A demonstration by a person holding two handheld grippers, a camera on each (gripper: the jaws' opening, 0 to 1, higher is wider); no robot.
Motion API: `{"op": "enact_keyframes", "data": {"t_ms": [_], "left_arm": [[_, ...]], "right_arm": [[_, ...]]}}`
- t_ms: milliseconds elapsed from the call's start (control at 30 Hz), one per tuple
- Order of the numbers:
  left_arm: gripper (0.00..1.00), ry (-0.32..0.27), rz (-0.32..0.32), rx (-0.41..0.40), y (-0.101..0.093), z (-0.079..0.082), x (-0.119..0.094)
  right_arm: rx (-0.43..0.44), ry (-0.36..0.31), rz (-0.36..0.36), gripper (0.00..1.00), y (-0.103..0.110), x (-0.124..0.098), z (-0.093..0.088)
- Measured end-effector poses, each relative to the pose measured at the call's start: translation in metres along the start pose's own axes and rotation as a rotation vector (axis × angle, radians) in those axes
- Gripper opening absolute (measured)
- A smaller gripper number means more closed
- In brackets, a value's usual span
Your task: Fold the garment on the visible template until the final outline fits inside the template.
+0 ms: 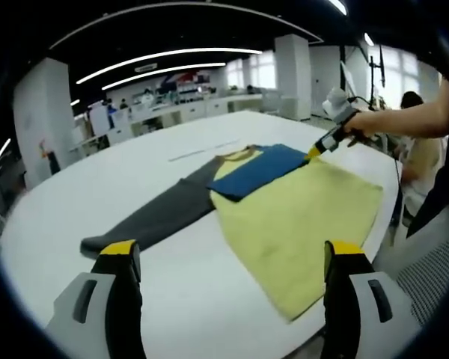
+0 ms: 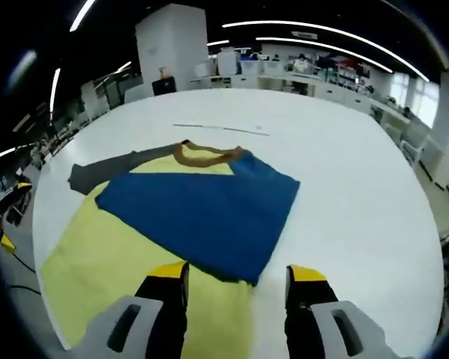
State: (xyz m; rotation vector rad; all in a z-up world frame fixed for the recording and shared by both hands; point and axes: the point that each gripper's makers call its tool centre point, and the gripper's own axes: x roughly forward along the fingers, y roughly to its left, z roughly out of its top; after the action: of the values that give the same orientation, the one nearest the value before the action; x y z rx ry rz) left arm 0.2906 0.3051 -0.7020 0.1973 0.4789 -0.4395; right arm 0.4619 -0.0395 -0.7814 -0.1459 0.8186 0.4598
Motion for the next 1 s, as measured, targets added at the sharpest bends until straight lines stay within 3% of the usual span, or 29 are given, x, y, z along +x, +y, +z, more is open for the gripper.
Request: {"op": "enact_keyframes", "data": {"t_ms": [200,367,533,767,1000], "left_arm": [[0.99,-0.018,0.012,-0.014,0.001,0.002,-0.001],[0.99,-0.024,0.021,-0.005,0.002,0.004,-0.004],[0.99,-0.015,0.027,0.001,0.003,0.003,-0.005],[0.99,-0.014,0.038,0.006,0.005,0.004,-0.005],[0.99,-0.006,0.051,-0.002,0.007,0.001,-0.007]], "right_arm": [[0.027,0.007,-0.012,0.30,-0.009,0.002,-0.011],[0.094,-0.027,-0.022,0.14,-0.015,0.004,-0.013],[0.135,-0.028,-0.032,0.13,-0.016,0.005,-0.014],[0.155,-0.019,-0.063,0.02,-0.020,0.006,-0.018],[0.137,-0.014,-0.063,0.00,-0.027,0.003,-0.019]]}}
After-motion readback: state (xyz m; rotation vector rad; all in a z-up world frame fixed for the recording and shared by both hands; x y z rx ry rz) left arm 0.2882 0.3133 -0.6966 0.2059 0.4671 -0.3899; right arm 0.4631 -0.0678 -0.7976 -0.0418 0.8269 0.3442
